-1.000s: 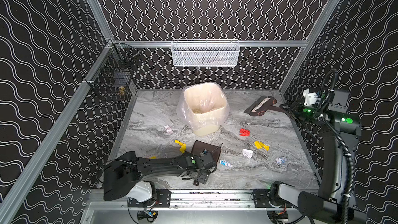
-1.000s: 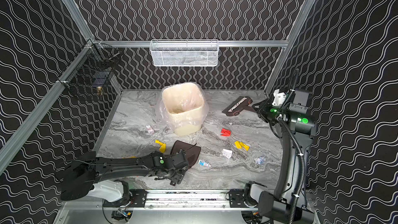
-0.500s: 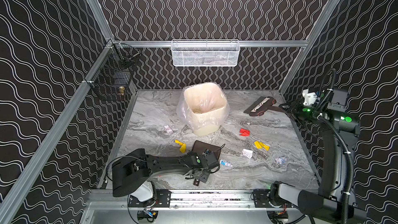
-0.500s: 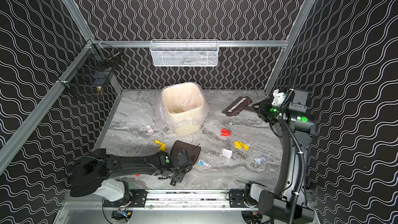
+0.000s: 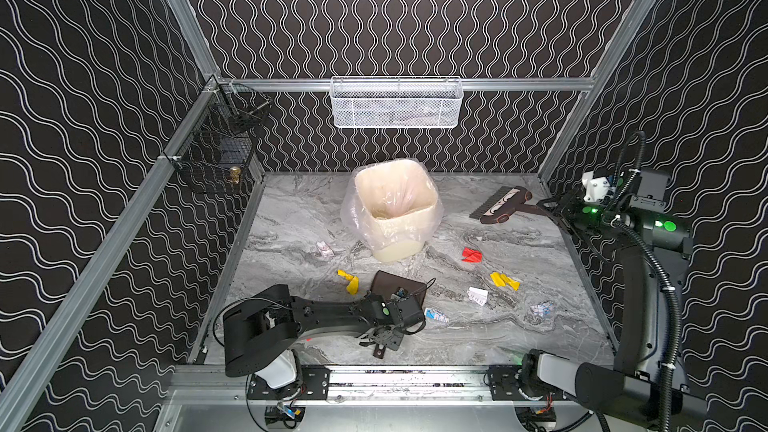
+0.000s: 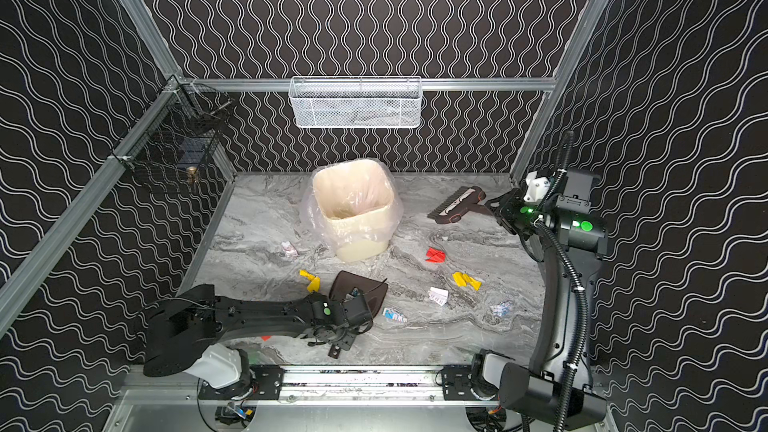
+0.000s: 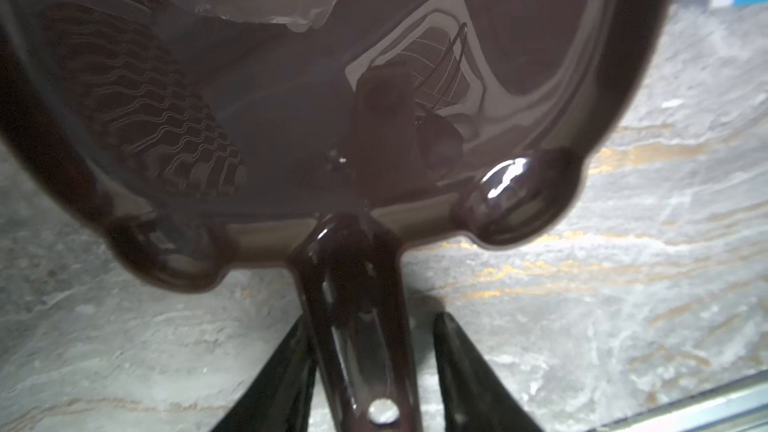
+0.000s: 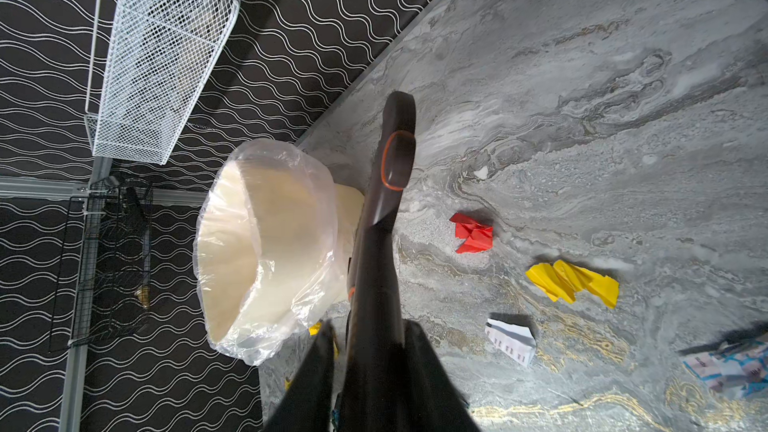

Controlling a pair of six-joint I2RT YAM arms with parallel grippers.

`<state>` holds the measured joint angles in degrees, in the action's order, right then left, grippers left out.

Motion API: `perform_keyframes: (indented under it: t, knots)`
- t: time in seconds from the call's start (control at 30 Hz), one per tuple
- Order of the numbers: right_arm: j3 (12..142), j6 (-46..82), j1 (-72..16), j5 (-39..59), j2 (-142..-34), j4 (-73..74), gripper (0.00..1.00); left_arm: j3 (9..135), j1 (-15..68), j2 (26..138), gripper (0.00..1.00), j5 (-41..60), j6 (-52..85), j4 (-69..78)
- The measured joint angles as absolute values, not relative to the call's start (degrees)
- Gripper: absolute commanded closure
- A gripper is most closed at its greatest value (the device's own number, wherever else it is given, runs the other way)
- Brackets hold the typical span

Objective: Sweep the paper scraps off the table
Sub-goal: 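Slide the dustpan with the left gripper toward the paper scraps, then drag the brush with the right gripper toward the dustpan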

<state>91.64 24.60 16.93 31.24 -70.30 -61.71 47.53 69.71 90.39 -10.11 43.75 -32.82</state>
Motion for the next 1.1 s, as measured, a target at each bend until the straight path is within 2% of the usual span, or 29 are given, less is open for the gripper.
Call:
perform_keyframes:
  t: [0.63, 0.9, 1.1]
  knots:
    - [91.1, 24.6, 16.7, 32.1, -70.3, -61.6, 1.0, 47.2, 69.7, 90.2, 0.84, -11.2, 44.2, -30.5]
    - [89.8, 23.3, 16.1, 32.4, -69.8, -62.1, 1.0, 49.1, 69.7, 87.4, 0.91, -12.1, 43.1, -36.2]
    - [95.7, 17.8, 14.2, 30.0, -71.5, -68.9, 1.0, 51.0, 69.7, 82.2, 0.94, -11.2, 39.9, -42.8]
